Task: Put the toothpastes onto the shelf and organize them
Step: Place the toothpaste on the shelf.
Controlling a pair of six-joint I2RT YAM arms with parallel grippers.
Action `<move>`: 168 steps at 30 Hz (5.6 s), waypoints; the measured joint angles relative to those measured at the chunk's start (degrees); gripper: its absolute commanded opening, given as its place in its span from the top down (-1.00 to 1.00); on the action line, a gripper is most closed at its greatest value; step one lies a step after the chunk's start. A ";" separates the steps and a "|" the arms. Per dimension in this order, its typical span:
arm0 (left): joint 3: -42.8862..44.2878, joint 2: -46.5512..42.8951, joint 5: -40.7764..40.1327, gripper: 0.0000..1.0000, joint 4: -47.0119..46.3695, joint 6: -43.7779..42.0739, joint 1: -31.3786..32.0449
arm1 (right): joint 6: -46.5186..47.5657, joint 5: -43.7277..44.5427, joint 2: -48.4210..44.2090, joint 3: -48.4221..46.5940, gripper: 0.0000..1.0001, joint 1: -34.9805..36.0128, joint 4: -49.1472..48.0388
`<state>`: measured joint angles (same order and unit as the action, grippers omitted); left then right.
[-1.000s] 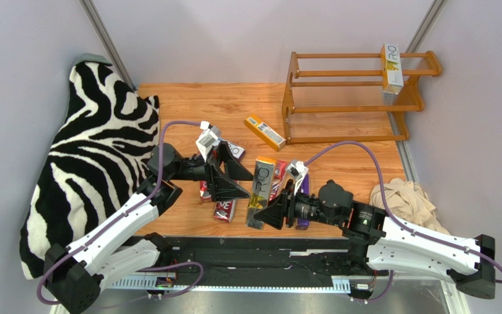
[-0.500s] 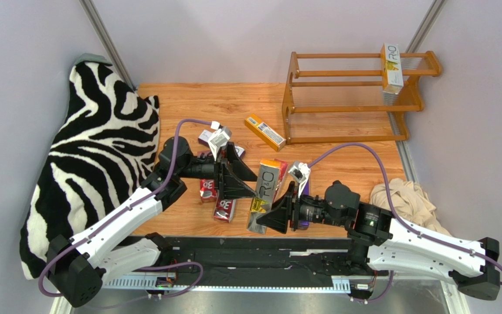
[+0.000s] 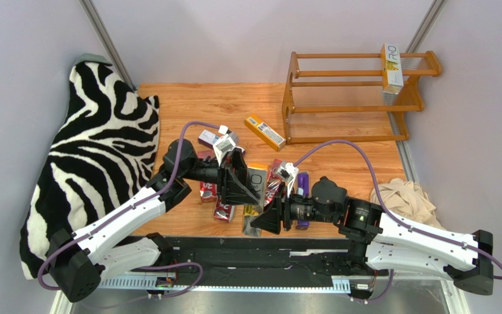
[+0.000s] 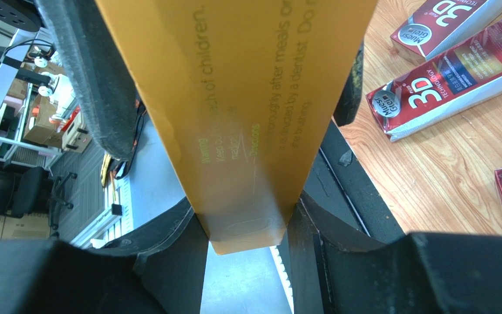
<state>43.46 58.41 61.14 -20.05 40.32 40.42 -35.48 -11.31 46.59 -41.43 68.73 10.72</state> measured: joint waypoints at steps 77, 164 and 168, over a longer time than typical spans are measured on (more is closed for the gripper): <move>-9.97 -8.39 -42.18 1.00 -25.07 28.92 0.37 | -2.19 20.09 -9.14 14.45 0.11 0.24 -39.71; -0.57 -16.50 -62.07 -0.98 46.25 -15.06 0.44 | -31.43 -11.78 18.86 -18.43 0.71 -71.95 -16.09; -0.66 -16.39 -62.07 -0.98 45.90 -15.06 0.44 | -33.46 -11.65 19.15 -15.30 0.71 -75.19 -17.57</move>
<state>42.81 42.02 -0.93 25.85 25.26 40.86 -68.95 -22.96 65.73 -56.73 -6.46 -6.85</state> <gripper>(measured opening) 0.990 0.446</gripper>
